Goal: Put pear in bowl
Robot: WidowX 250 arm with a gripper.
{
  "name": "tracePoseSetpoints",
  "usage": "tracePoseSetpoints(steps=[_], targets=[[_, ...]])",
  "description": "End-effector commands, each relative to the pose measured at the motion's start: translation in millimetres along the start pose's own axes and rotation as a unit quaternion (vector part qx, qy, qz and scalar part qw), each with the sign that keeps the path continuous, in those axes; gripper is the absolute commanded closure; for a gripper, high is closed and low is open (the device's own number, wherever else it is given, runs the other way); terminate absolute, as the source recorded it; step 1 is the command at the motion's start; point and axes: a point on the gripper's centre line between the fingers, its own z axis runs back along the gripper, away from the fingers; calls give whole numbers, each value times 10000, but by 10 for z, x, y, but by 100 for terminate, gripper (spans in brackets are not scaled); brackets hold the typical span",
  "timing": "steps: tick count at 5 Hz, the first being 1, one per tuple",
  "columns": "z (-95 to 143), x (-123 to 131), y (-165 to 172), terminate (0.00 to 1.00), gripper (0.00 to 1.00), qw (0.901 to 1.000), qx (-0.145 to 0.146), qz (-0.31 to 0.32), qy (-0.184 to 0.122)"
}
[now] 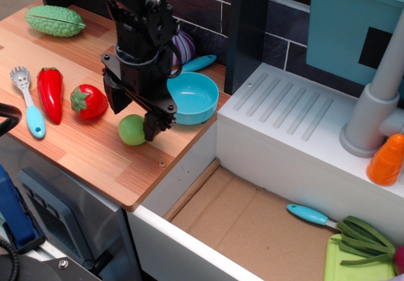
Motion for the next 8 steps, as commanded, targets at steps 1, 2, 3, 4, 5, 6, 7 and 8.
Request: tracePoseSetpoints(steps=[1,2,3,4,5,6,7,8], targets=[[-57,-3,56,0,0,9998,-114,26,-130],[-90,-15,37,0,0,9998,-102,79,-150],[-78,-15,7,0,100,9998,-81,113,-147],[123,88,24,0,100,9999,5,115,15],[355,183,-22,0,100,9996,228,171,75],[489,292,-55,0,100,9991,374,182,27],[481,467,-52,0,100,9977,509,38,-439],[421,616,5,0,100,9930,579,-430,-936]])
